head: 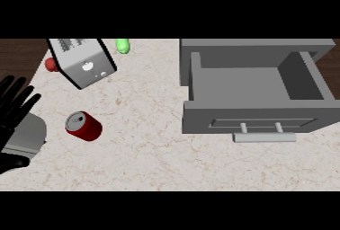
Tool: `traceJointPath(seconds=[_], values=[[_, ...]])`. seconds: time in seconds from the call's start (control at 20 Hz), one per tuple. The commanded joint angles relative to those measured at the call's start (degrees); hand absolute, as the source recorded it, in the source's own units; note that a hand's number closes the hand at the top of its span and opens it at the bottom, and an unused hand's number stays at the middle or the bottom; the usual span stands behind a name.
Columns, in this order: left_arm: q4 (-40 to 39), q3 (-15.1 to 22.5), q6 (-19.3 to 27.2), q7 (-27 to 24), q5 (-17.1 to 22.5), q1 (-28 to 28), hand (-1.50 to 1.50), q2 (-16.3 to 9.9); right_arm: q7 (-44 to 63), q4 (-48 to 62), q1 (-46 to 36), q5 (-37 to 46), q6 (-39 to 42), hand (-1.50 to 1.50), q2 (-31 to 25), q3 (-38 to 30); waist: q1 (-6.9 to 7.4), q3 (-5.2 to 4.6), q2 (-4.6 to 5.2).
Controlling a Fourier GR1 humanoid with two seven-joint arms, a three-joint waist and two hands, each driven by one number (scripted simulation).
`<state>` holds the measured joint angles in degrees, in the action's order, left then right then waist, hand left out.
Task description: Pick up the can, place it into the drawer and close the drawer
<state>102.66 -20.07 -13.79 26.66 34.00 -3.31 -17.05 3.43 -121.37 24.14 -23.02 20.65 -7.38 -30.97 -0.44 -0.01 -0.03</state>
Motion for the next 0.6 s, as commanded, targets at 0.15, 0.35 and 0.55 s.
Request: traceJointPath(seconds=[0.15,0.35,0.55], values=[[-7.2,3.2,-0.2,-5.4,-7.6,-1.3,-1.50,2.7,1.5,-2.6,2.4,-1.9,3.7,-1.50,2.7,-1.4,-0.03,0.00,0.01],[-13.7,3.5,-3.7,-14.6,-12.3,-0.5,-1.50,3.7,2.5,-2.2,1.3,-4.7,4.2,-1.50,1.0,-5.4,-0.01,-0.01,0.01],[-16.3,5.0,-1.3,-17.4,-15.7,0.1,-1.50,6.1,3.0,-2.1,0.3,-4.2,4.9,-1.50,1.3,-6.5,0.08,0.00,0.01]])
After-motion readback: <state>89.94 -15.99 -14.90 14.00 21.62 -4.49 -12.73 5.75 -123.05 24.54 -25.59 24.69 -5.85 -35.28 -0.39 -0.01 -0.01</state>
